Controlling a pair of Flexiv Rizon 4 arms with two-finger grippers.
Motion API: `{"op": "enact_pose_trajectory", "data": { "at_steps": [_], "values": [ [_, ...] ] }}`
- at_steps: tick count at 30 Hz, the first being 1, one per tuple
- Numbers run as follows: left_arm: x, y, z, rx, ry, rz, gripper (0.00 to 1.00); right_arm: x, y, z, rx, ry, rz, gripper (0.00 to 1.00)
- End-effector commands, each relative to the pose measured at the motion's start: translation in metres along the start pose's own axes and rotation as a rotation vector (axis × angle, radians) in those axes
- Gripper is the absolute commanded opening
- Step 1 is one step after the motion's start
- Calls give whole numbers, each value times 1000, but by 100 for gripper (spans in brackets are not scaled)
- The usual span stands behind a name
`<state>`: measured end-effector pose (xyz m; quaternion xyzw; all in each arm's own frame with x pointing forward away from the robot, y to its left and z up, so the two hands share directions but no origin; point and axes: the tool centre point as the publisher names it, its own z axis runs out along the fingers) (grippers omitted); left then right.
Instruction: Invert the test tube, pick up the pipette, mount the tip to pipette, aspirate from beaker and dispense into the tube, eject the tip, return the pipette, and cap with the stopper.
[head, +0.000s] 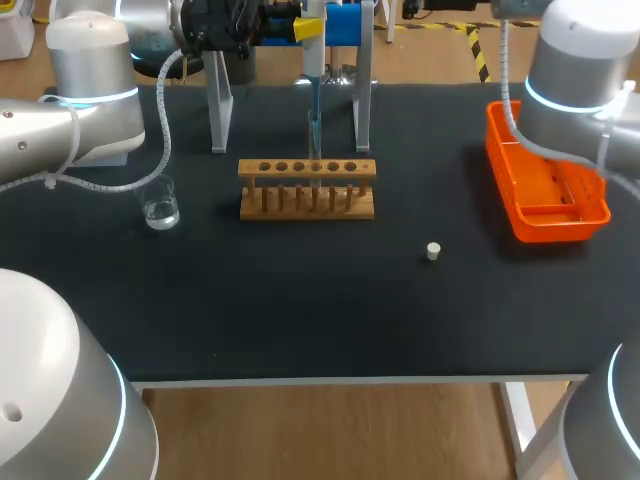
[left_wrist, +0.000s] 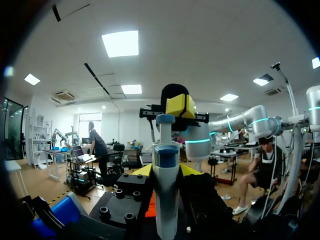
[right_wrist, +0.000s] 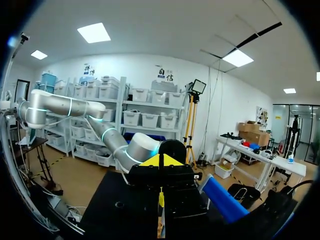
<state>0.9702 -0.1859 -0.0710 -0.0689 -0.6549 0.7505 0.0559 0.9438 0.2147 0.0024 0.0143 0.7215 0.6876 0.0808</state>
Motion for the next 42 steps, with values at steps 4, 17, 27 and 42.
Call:
{"op": "enact_pose_trajectory", "data": {
  "at_steps": [4,17,27,42],
  "values": [
    [-1,0,0,2,4,1,0,-12,2,17,27,-15,12,0],
    [-1,0,0,2,4,1,0,-23,0,29,89,-40,39,0],
    [-1,0,0,2,4,1,0,-30,-5,36,108,-48,50,0],
    [-1,0,0,2,4,1,0,-33,-12,42,109,-47,73,0]
  ]
}}
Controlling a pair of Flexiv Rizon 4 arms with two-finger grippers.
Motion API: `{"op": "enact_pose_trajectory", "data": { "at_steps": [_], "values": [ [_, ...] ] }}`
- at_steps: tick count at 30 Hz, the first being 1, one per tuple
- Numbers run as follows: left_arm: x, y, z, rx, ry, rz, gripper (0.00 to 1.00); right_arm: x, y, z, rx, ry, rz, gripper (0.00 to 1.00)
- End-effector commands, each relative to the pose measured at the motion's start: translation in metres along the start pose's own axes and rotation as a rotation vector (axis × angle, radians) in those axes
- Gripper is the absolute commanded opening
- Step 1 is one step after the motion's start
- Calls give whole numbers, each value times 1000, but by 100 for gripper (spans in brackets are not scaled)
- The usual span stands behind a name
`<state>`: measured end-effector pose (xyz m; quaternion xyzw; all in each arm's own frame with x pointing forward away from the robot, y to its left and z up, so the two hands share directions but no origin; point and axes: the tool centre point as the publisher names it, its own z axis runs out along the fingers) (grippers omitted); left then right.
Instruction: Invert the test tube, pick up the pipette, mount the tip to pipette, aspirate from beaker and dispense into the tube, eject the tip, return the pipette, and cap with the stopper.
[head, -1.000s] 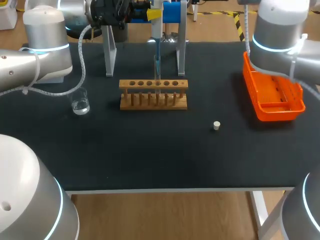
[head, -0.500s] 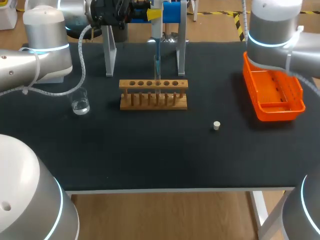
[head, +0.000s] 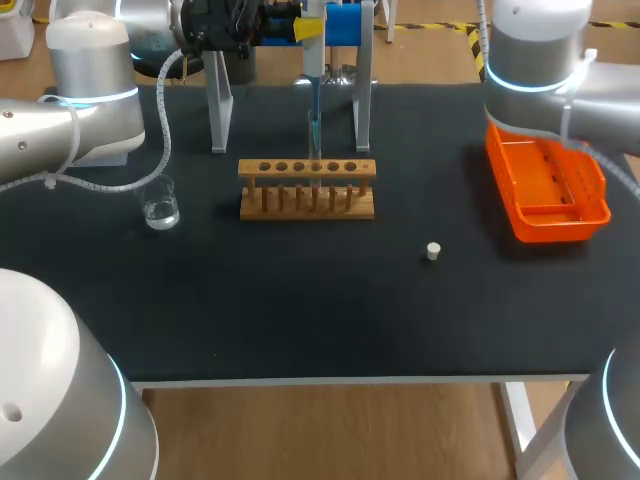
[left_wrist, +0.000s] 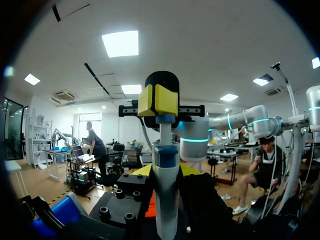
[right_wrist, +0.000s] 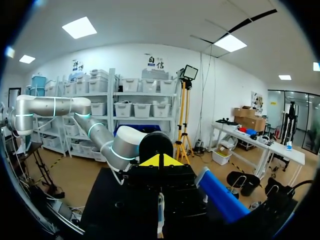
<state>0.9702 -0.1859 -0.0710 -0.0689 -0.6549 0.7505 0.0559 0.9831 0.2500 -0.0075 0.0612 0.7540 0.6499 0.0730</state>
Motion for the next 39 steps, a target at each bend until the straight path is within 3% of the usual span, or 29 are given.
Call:
{"op": "enact_pose_trajectory", "data": {
  "at_steps": [1,19,39],
  "values": [
    [-1,0,0,2,4,1,0,0,-1,2,2,3,2,0],
    [-1,0,0,2,4,1,0,3,-7,2,12,3,11,0],
    [-1,0,0,2,4,1,0,5,-31,5,41,8,48,0]
  ]
}}
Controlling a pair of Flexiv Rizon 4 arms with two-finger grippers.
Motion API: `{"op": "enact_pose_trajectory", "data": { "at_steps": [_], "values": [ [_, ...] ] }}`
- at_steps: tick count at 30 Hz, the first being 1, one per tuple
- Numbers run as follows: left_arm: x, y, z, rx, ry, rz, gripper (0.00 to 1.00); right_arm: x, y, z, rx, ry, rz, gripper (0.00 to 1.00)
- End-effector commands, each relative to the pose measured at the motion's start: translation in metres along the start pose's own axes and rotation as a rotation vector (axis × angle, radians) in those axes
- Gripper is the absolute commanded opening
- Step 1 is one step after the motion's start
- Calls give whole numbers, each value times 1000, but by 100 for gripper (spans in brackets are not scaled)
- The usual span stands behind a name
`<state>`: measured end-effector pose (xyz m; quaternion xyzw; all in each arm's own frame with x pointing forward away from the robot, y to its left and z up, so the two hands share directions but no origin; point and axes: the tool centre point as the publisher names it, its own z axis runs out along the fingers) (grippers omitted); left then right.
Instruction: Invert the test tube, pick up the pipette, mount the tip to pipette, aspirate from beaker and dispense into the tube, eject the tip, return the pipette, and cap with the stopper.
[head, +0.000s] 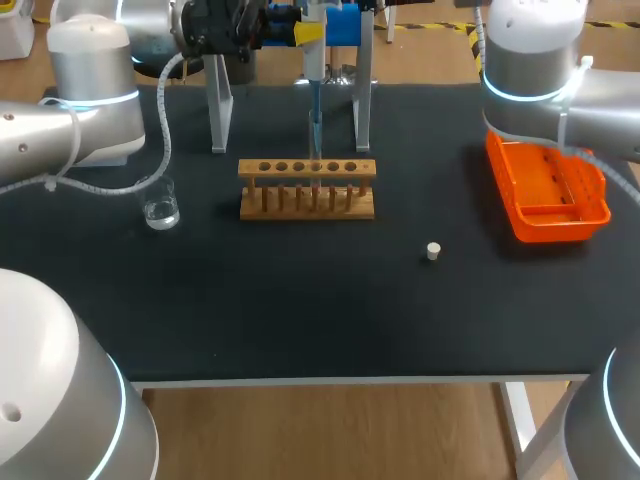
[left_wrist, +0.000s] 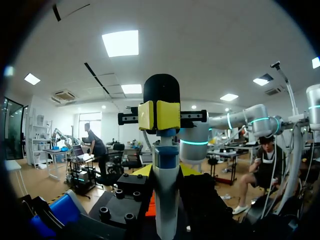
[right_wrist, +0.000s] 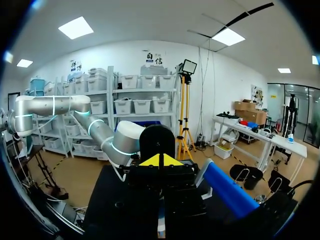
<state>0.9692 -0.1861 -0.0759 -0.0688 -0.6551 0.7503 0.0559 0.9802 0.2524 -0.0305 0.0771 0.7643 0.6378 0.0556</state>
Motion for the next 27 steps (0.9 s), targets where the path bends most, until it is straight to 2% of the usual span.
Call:
{"op": "enact_pose_trajectory", "data": {
  "at_steps": [1,12,23,24,25,26,27],
  "values": [
    [-2,-4,0,2,4,1,0,1,-10,1,7,3,7,0],
    [-2,-4,0,2,4,1,0,1,-12,1,20,5,10,0],
    [-2,-4,0,2,4,1,0,10,31,-21,-48,-8,-59,0],
    [-2,-4,0,2,4,1,0,12,35,-24,-51,-9,-66,13],
    [-2,-4,0,2,4,1,0,14,37,-27,-53,-12,-74,42],
    [-2,-4,0,2,4,1,0,17,39,-31,-56,-13,-79,98],
    [-2,-4,0,2,4,1,0,18,41,-35,-60,-10,-85,100]
  ]
}}
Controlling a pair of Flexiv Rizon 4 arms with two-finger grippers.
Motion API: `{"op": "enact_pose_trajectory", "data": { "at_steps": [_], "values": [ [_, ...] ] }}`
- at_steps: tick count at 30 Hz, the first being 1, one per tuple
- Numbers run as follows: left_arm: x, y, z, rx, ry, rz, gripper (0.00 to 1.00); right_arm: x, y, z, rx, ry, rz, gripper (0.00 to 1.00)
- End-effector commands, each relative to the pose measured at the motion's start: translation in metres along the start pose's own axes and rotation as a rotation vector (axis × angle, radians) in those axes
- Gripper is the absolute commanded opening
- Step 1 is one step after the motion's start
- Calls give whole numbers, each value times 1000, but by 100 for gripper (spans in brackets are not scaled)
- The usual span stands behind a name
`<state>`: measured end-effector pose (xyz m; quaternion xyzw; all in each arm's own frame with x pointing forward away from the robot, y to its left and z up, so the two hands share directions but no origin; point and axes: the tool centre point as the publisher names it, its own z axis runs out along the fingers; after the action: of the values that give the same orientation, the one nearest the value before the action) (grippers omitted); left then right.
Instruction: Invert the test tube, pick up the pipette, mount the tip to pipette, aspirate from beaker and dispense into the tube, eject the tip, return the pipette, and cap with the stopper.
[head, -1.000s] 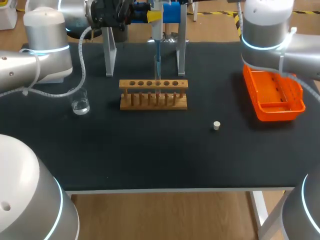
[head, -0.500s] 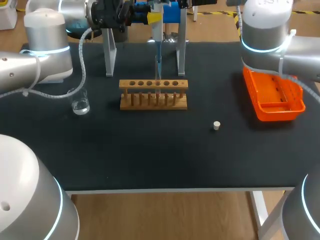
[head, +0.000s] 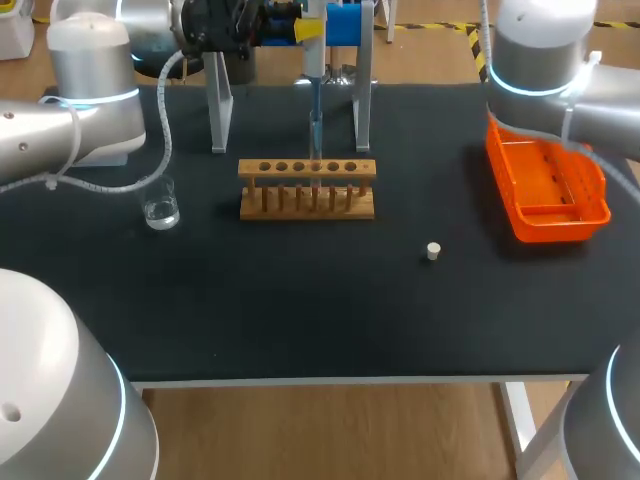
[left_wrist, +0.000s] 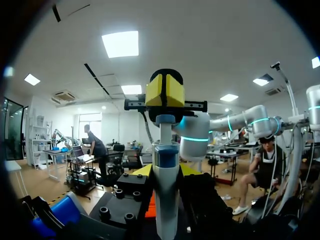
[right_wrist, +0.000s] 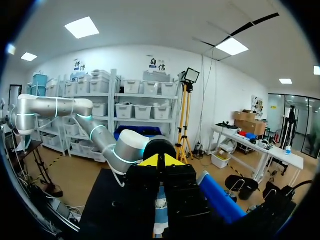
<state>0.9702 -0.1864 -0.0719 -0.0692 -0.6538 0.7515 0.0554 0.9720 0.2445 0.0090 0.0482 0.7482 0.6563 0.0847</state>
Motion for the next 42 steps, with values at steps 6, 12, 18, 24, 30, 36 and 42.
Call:
{"op": "enact_pose_trajectory", "data": {
  "at_steps": [6,12,18,24,30,36,42],
  "values": [
    [-1,-1,-1,-1,4,0,0,22,9,-49,-48,33,-45,100],
    [-1,-1,-1,-1,4,0,0,36,-6,-88,-59,31,-89,100],
    [-1,-1,-1,-1,4,0,0,43,-35,-114,-51,23,-109,100],
    [-1,-1,-1,-1,4,0,0,43,-88,-126,-37,22,-117,100],
    [-1,-1,-1,-1,4,0,0,39,-134,-125,-48,18,-122,100],
    [-1,-1,-1,-1,4,0,0,32,-178,-104,-41,43,-119,100],
    [-1,-1,-1,-1,4,0,0,27,-220,-73,11,71,-95,100]
  ]
}}
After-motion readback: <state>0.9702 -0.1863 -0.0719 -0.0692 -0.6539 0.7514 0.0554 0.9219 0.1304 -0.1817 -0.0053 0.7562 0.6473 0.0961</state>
